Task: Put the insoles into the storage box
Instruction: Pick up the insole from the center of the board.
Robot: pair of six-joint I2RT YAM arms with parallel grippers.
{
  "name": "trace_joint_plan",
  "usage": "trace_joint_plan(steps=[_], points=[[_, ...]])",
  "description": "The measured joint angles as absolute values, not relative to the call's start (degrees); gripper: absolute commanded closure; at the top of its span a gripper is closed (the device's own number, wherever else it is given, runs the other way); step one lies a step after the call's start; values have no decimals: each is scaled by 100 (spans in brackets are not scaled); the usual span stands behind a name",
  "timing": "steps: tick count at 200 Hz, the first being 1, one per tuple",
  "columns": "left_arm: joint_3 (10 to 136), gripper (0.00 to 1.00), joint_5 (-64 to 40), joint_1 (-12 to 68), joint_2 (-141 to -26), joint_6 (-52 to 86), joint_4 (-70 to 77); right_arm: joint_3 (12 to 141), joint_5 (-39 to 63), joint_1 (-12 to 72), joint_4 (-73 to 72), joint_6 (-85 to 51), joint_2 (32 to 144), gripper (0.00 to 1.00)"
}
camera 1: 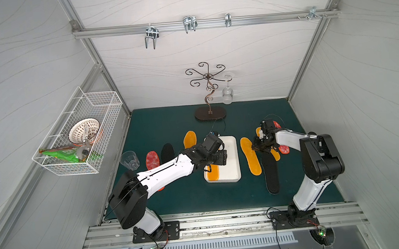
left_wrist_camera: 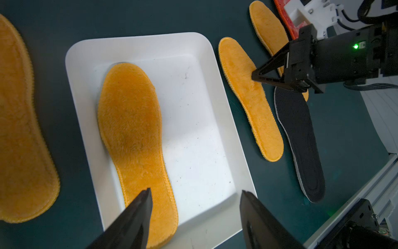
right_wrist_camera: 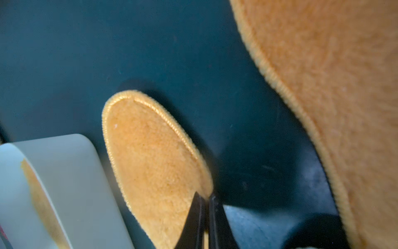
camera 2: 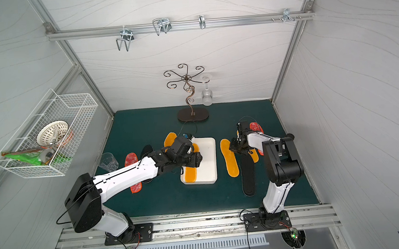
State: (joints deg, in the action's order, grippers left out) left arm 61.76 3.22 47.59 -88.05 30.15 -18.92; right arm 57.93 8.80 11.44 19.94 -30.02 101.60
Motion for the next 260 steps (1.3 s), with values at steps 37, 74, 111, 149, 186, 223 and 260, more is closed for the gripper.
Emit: trace_joint_plan(steps=[37,74,111,149,186,223,260], points=[[5933,30,322,4464,-8659,3085,-1852,5647,928,1153,1994,-3017,9948,100],[5931,30,316,4386,-8586,3114,-1754,5592,1122,1151,2086,-3030,9548,100],[5800,30,272,4272,-8423,3173,-1640,5592,1188,1151,2303,-3039,9054,100],[5564,30,246,3872,-8082,3214,-1660,5592,1249,1153,2596,-3041,8501,100],[5151,36,255,3315,-7581,3369,-1691,5592,1441,1332,2766,-3315,7990,100],[4731,37,375,2856,-7430,3588,-1820,5516,1734,1981,2368,-4147,7762,100],[4390,36,401,2825,-7343,3686,-1920,5094,1868,2543,1433,-5286,8014,100]])
